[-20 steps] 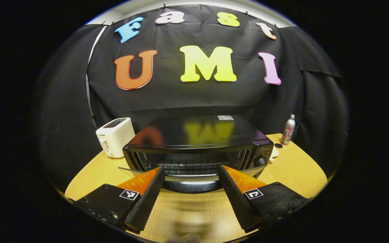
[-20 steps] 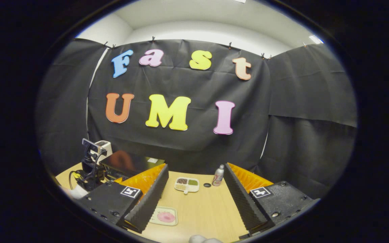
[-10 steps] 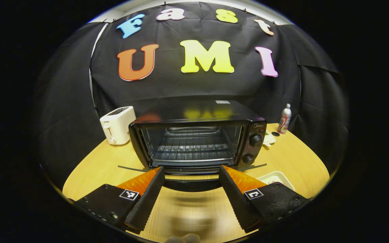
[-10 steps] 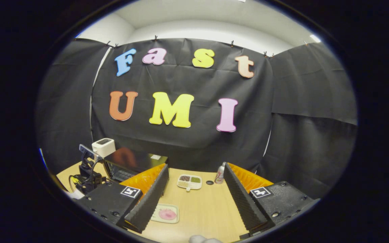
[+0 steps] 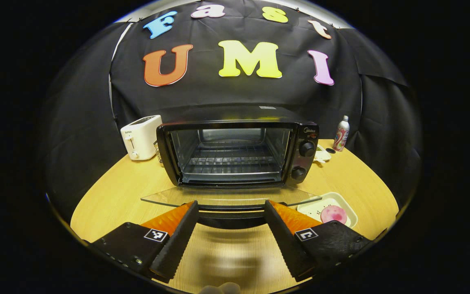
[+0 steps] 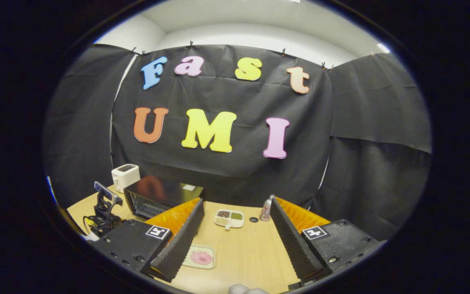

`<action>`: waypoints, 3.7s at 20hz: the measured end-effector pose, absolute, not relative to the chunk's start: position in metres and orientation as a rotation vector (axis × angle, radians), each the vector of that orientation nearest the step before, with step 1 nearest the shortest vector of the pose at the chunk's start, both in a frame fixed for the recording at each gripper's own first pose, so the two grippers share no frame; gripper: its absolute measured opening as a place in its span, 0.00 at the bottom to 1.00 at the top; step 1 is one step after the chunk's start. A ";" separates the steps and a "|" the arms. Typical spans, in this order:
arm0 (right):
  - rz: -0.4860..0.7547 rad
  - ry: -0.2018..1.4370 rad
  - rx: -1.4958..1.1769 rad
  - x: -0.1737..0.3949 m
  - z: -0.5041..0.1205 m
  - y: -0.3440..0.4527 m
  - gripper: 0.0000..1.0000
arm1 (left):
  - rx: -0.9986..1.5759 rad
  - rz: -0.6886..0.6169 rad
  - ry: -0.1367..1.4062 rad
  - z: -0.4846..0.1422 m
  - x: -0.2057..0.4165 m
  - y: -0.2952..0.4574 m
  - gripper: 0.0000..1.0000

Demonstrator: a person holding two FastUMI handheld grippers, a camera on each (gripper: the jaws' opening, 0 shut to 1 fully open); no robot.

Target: Open the electric oven with the left hand, put the food in, and close the electric oven.

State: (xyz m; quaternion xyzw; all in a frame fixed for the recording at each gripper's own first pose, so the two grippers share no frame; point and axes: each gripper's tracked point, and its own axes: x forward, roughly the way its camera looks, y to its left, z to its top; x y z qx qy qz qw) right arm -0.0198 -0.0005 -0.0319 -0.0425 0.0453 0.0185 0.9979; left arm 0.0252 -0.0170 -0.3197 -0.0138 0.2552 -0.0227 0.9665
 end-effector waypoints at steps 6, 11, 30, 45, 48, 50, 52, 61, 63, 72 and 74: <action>0.028 0.108 -0.083 -0.016 -0.041 -0.002 1.00 | -0.090 -0.041 0.597 -0.351 0.009 -0.020 0.97; 0.025 0.131 -0.092 -0.011 -0.051 -0.002 1.00 | -0.052 -0.049 0.613 -0.361 0.004 -0.023 0.96; 0.032 0.193 -0.088 0.004 -0.087 -0.001 1.00 | -0.051 -0.044 0.631 -0.373 0.002 -0.015 0.98; 0.177 0.662 -0.058 0.064 -0.286 0.027 0.91 | -0.035 -0.012 0.312 -0.201 -0.033 0.012 0.97; 0.204 0.792 -0.024 0.074 -0.327 0.032 0.83 | -0.051 0.011 0.292 -0.181 -0.043 0.017 0.97; 0.220 0.861 -0.012 0.088 -0.351 0.035 0.78 | -0.066 0.023 0.288 -0.175 -0.047 0.019 0.97; 0.229 0.936 0.011 0.100 -0.374 0.038 0.69 | -0.058 0.027 0.288 -0.173 -0.048 0.023 0.97; 0.246 1.149 0.042 0.118 -0.430 0.049 0.39 | -0.051 0.038 0.316 -0.174 -0.039 0.038 0.97; 0.237 1.181 0.048 0.119 -0.433 0.049 0.34 | -0.060 0.041 0.320 -0.177 -0.037 0.040 0.97; 0.214 1.373 0.245 0.118 -0.435 0.052 0.17 | -0.091 0.046 0.349 -0.192 -0.028 0.049 0.98; 0.203 1.384 0.319 0.119 -0.434 0.051 0.07 | -0.095 0.046 0.351 -0.192 -0.025 0.052 0.98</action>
